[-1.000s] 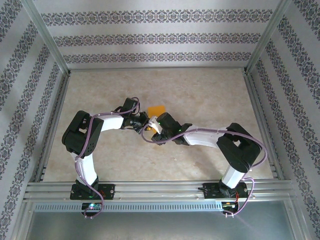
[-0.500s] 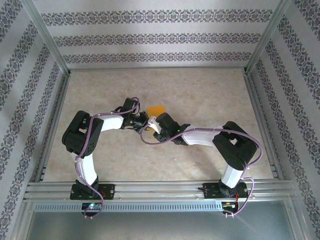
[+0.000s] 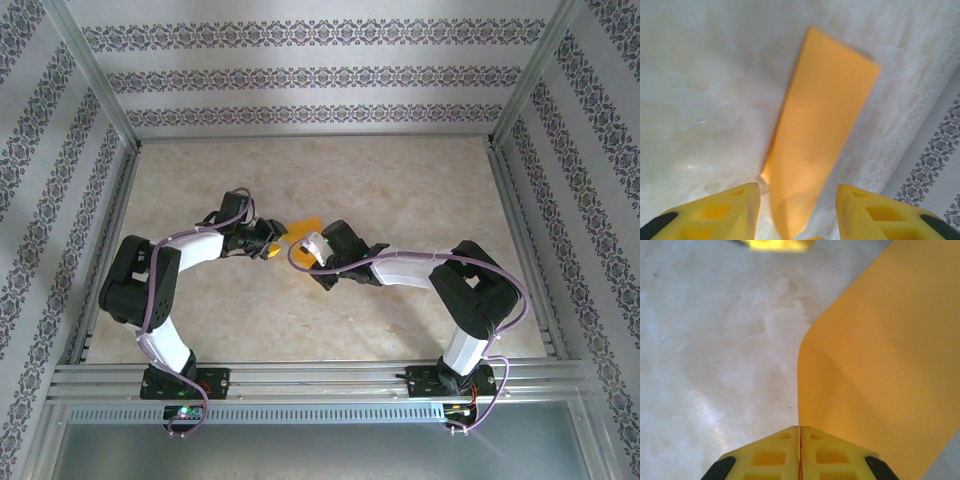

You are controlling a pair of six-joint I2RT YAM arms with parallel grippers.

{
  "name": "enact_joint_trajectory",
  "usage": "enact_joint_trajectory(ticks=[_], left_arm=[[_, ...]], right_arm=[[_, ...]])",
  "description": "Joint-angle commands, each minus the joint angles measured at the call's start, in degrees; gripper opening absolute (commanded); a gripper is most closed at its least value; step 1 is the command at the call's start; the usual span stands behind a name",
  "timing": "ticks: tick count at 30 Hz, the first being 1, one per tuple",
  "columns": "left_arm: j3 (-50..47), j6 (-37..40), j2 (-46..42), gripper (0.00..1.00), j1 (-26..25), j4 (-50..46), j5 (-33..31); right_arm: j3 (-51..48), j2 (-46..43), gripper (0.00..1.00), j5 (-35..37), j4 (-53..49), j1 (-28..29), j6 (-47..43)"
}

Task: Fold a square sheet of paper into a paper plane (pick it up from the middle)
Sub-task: Third fold the triangle at the center of the table.

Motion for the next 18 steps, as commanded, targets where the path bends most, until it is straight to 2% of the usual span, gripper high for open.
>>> enact_joint_trajectory(ticks=[1,5,9,18], left_arm=[[2.1,6.7,-2.6,0.45,-0.4,-2.4,-1.1],[3.2,7.9,0.1,0.43,-1.8,-0.9,0.9],[5.9,9.3,4.9,0.36,-3.4,-1.8,2.3],[13.5,16.5,12.4,0.21,-4.8,-12.3,-0.6]], right_arm=[[-0.9,-1.1,0.08,-10.1,0.3,-0.7,6.8],[-1.2,-0.3,0.08,-14.9,2.4,-1.0,11.7],[-1.3,0.5,0.08,-18.0,4.3,-1.0,14.9],[-0.7,2.1,0.08,-22.0,5.7,-2.0,18.1]])
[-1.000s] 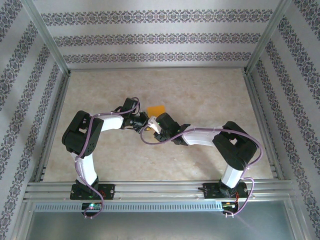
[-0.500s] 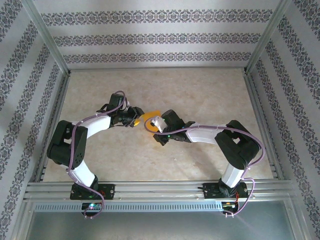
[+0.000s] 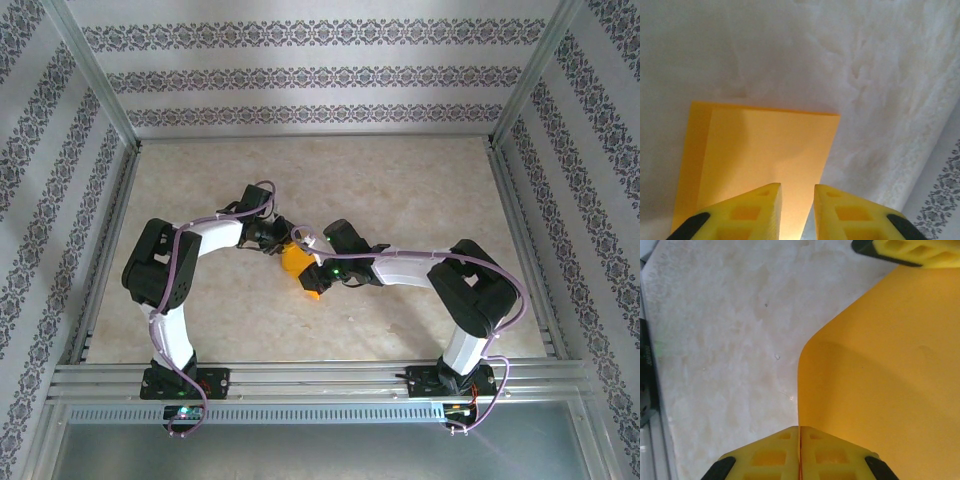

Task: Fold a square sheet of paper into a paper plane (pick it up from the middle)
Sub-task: Third fold the triangle at the center of the table.

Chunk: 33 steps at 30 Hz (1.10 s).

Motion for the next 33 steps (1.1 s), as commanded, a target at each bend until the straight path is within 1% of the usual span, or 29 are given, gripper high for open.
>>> enact_joint_trajectory(ticks=[1,9,17,24,33], left_arm=[[3.1,5.3,1.9,0.2,-0.9,-7.1,-1.8],[6.2,9.1,5.3,0.12,-1.8,-13.9,-4.4],[7.3,11.2,6.7,0.1,-1.8,-16.7,-6.0],[8.0,11.9,7.5,0.08,-2.0,-17.3,-5.7],[8.5,12.3,7.9,0.08,-2.3,-17.3,-5.3]], right_arm=[[0.3,1.6,0.08,-3.1,1.4,-1.1,2.0],[2.4,3.8,0.09,-1.2,-1.0,-2.1,4.1],[3.1,4.2,0.09,1.9,-2.4,-3.3,6.0],[4.3,4.6,0.09,3.9,-4.4,-3.6,5.5],[5.8,5.6,0.09,4.5,-6.1,-3.6,6.1]])
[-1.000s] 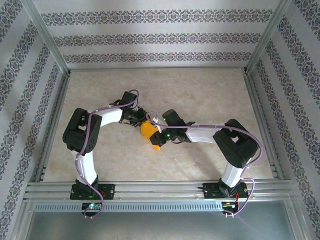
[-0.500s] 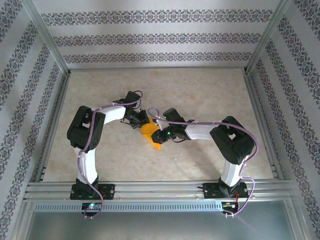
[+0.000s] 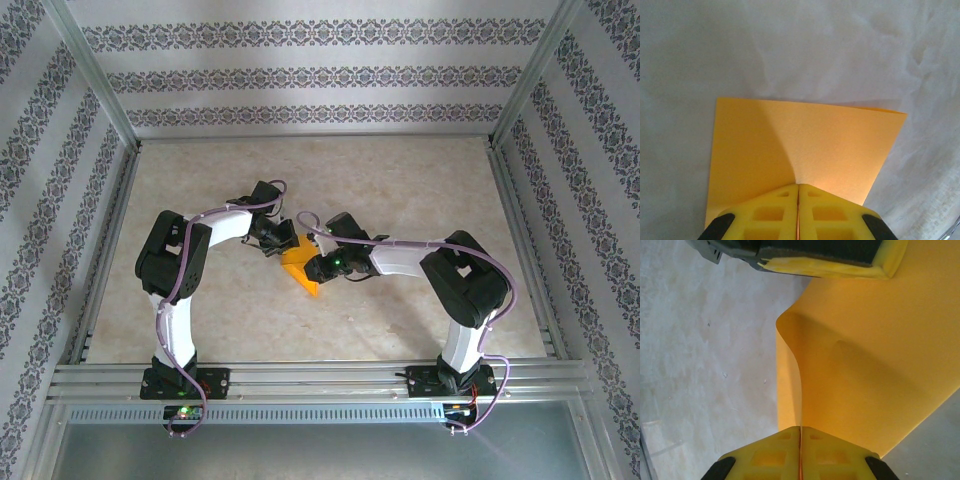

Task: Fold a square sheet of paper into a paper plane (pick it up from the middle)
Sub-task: Third fold the triangle at the center of the table.

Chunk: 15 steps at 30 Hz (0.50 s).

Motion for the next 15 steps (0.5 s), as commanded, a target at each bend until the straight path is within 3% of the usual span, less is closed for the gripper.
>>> enact_joint_trajectory(ticks=[1,15], left_arm=[[0.3,1.6,2.3,0.07,-1.2,-3.8,-1.6],[0.0,1.3,2.4,0.07,-1.3,-3.3,-1.4]], right_arm=[[1.6,1.6,0.09,1.1,-1.2,-0.4,0.4],[2.9,3.2,0.09,2.7,-3.8,-0.3,0.9]])
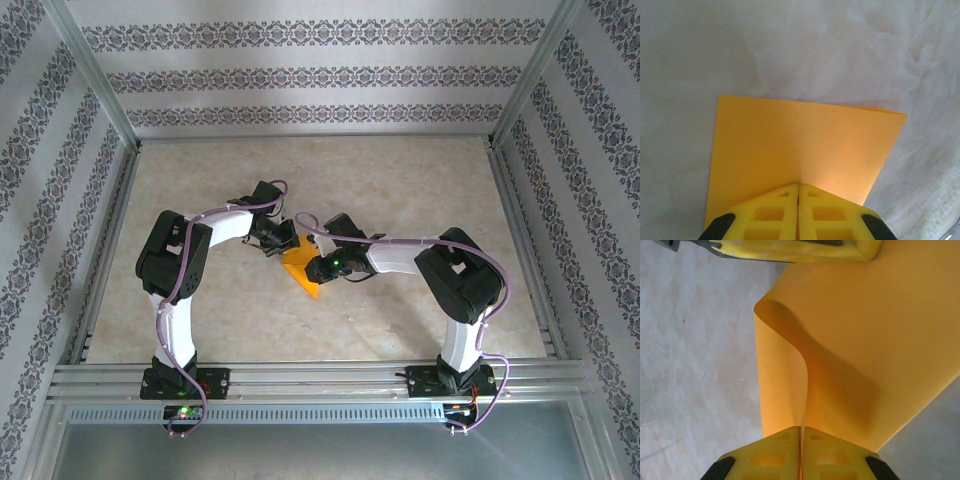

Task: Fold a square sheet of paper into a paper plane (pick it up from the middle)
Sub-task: Third fold the triangle at the center of the table.

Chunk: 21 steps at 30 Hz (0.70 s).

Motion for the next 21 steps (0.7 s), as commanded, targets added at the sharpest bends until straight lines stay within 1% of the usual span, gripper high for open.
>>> enact_joint_trajectory(ticks=[1,21], left_arm=[[-0.1,1.1,2.2,0.07,-1.1,-3.3,-1.4],[-0.2,0.8,1.9,0.07,-1.1,-3.1,-1.6]], right_arm=[[1.7,1.2,0.09,1.4,-1.5,-0.4,0.5],[2.2,2.5,0.09,3.0,-3.8,-0.3,0.6]])
